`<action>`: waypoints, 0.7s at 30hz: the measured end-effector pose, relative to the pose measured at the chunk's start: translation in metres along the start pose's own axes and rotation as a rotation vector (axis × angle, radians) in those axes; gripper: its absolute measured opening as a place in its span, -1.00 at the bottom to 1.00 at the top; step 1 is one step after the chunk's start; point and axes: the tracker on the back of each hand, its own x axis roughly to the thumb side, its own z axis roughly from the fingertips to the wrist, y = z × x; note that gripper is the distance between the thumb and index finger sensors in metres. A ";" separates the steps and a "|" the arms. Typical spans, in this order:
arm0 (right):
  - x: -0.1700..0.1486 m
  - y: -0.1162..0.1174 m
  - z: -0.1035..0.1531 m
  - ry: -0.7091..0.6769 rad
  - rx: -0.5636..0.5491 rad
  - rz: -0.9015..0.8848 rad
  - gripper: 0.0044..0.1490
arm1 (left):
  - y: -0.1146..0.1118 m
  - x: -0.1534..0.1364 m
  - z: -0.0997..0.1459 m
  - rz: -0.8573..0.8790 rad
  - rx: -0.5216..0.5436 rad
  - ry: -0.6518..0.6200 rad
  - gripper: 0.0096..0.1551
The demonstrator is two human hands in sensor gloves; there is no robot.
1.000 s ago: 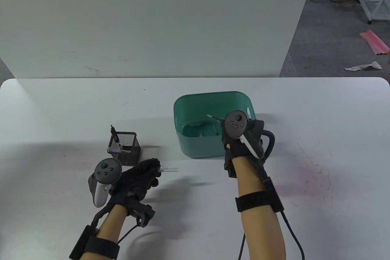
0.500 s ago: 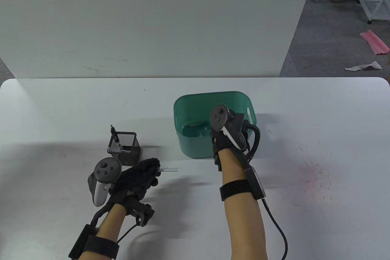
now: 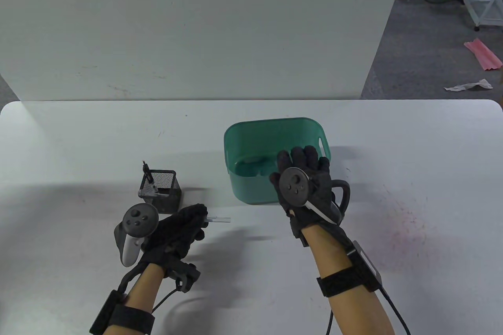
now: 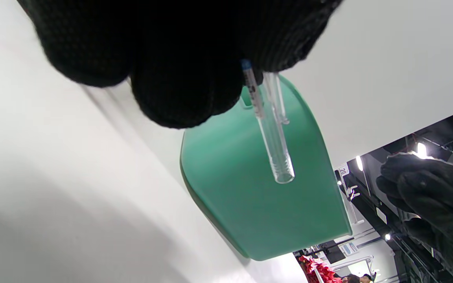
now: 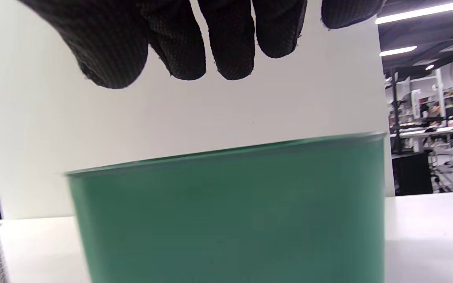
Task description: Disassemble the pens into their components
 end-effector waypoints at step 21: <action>-0.038 0.066 0.058 0.022 0.188 -0.073 -0.17 | -0.004 0.004 0.000 -0.024 -0.004 -0.012 -0.52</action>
